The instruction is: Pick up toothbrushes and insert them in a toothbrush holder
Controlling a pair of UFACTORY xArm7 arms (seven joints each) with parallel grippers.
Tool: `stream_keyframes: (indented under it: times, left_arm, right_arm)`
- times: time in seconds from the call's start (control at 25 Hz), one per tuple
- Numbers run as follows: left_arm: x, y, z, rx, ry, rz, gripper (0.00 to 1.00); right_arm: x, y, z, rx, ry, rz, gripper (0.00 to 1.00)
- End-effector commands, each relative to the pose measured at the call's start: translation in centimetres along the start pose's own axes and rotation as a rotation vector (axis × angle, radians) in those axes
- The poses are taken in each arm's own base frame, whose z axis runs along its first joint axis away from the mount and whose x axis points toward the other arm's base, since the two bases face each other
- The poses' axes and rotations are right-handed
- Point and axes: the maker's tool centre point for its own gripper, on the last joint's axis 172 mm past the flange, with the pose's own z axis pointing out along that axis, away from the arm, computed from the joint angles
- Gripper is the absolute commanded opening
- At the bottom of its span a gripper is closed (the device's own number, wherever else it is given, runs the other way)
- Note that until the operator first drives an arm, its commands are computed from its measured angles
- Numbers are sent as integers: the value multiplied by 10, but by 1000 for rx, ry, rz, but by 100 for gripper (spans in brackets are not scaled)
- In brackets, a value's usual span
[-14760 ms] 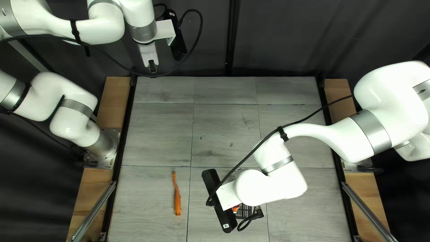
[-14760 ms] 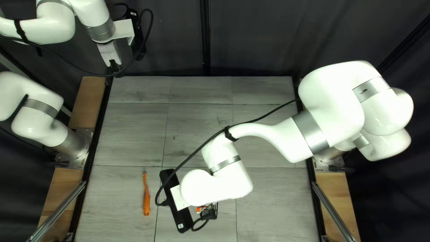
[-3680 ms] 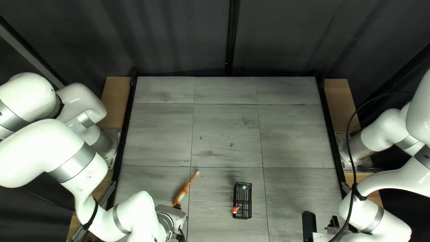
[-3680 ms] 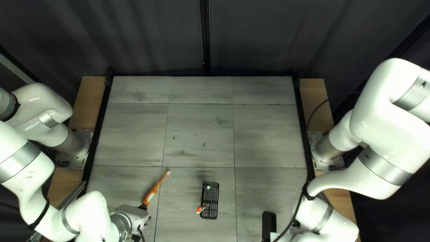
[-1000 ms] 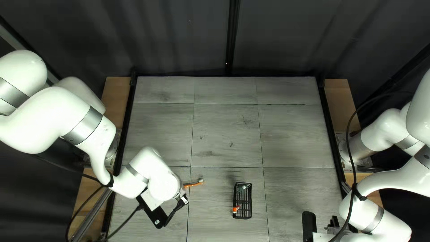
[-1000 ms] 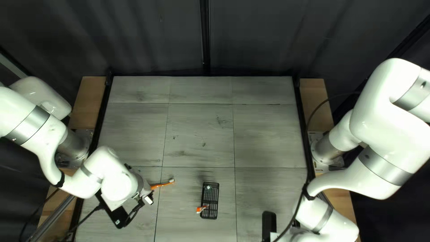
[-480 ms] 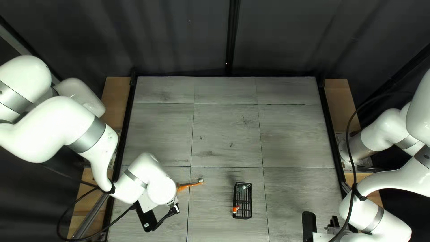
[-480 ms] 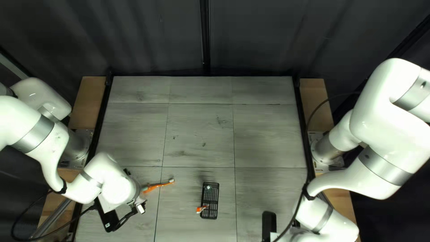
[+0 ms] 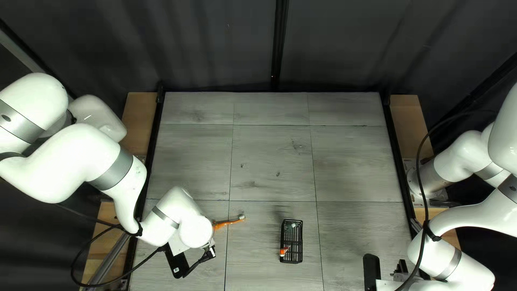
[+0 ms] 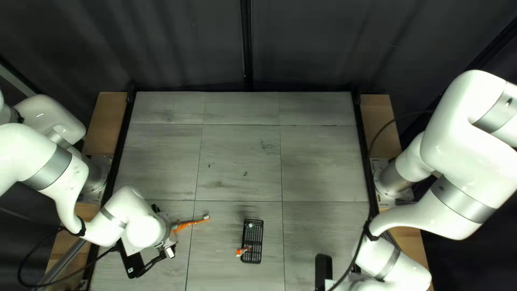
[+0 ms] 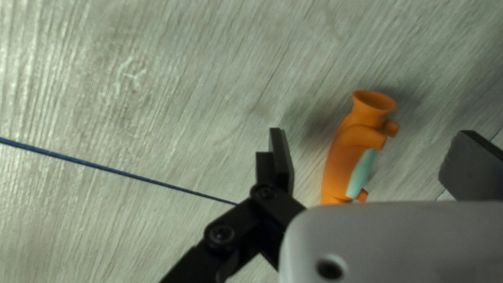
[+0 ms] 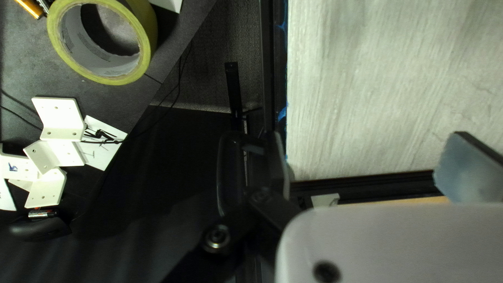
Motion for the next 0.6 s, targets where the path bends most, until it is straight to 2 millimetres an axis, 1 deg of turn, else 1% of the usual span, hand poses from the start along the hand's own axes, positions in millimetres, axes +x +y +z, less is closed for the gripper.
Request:
stream_keyframes:
  times: [0.04, 0.12, 0.32, 0.44, 0.52, 0.56, 0.6]
  left_arm:
    - [-3, 1, 4, 17, -3, 4, 10]
    - [-4, 0, 4, 23, -4, 7, 2]
    - [-4, -5, 0, 43, -14, 12, 1]
    - [-4, -11, -16, 45, -28, -3, 0]
    - [-4, -12, -30, 39, -43, -20, 0]
    - [-5, -13, -43, 35, -60, -39, 0]
    - [-6, -13, -48, 32, -69, -49, 0]
  right_arm:
    - [0, 0, 0, 0, 0, 0, 100]
    - [0, 0, 0, 0, 0, 0, 100]
    - [0, 0, 0, 0, 0, 0, 100]
    - [0, 0, 0, 0, 0, 0, 100]
    - [0, 0, 0, 0, 0, 0, 100]
    - [0, 0, 0, 0, 0, 0, 100]
    - [0, 0, 0, 0, 0, 0, 100]
